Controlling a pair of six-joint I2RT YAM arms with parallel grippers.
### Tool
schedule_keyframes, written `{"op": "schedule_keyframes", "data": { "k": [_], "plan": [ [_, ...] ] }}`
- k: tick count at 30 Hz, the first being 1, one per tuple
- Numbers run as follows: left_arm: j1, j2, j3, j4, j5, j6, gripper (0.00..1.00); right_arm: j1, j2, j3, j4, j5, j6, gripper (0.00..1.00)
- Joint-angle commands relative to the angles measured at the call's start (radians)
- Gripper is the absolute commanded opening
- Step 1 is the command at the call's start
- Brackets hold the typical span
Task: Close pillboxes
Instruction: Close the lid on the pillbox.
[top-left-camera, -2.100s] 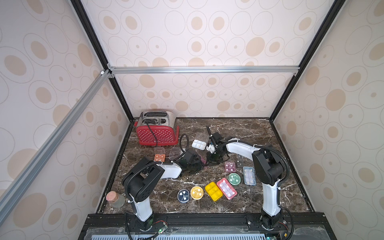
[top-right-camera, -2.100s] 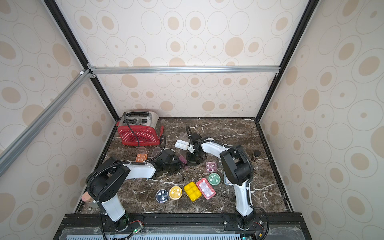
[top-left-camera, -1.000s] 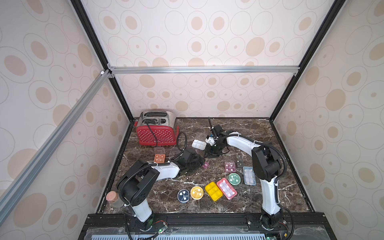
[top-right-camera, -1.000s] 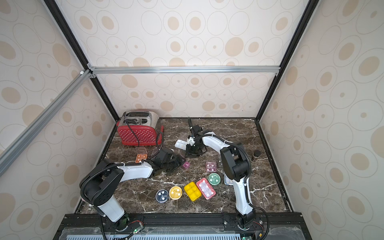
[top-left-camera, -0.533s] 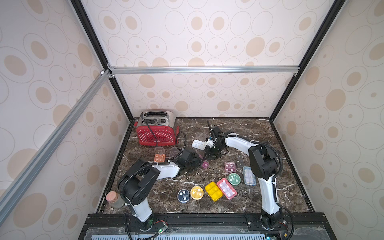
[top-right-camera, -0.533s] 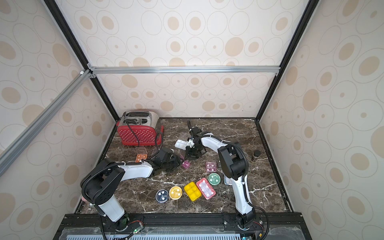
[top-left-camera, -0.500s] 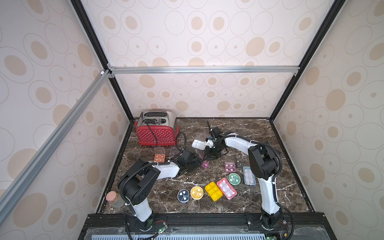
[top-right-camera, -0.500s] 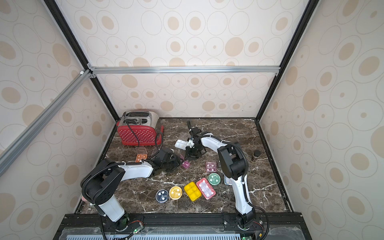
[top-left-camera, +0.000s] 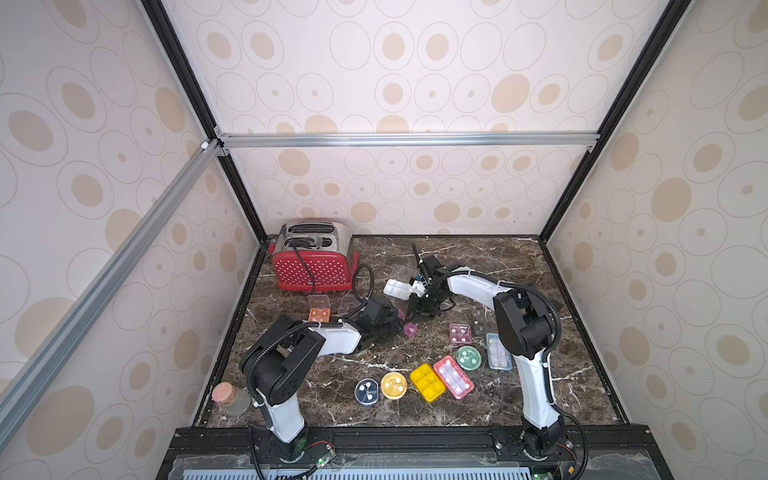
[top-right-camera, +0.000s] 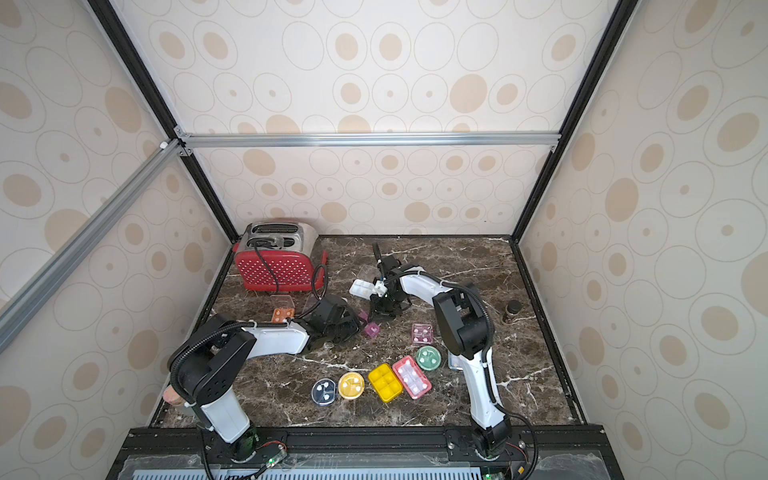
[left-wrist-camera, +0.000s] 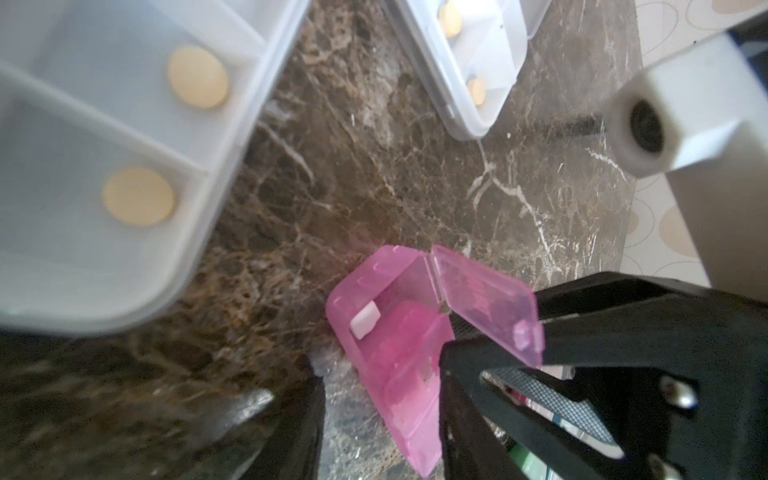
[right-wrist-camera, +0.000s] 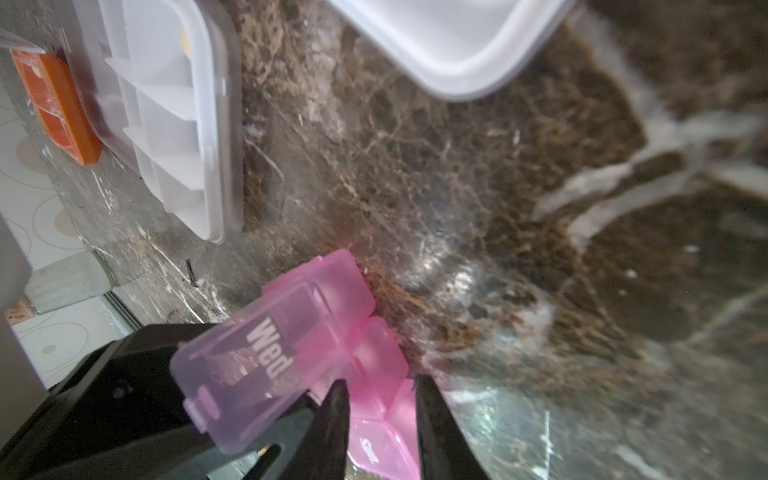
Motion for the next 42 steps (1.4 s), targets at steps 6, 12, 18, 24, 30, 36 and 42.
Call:
{"op": "schedule_keyframes", "data": {
  "k": [6,12,18,24,30,36,42],
  "plan": [
    [0.006,0.021,0.008,0.003,-0.001,-0.027,0.37,0.009,0.021,-0.003,-0.007,-0.002,-0.002,0.27],
    [0.008,0.02,0.001,0.005,0.006,-0.031,0.32,0.01,0.017,-0.015,-0.004,0.005,0.002,0.26],
    [0.006,0.05,0.003,0.024,0.02,-0.043,0.28,0.013,0.002,-0.045,0.007,0.012,0.015,0.25],
    [0.004,0.05,0.003,0.041,0.028,-0.045,0.25,0.013,-0.002,-0.058,0.015,0.01,0.019,0.25],
    [0.002,0.035,0.0,0.005,0.015,-0.033,0.21,0.017,-0.006,-0.06,0.019,0.014,0.028,0.25],
    [0.001,0.061,0.027,-0.015,0.035,-0.014,0.21,0.019,-0.011,-0.062,0.019,0.013,0.027,0.24],
    [0.002,0.068,0.032,-0.022,0.037,-0.001,0.18,0.018,-0.027,-0.065,0.015,0.02,0.027,0.24]
  ]
}}
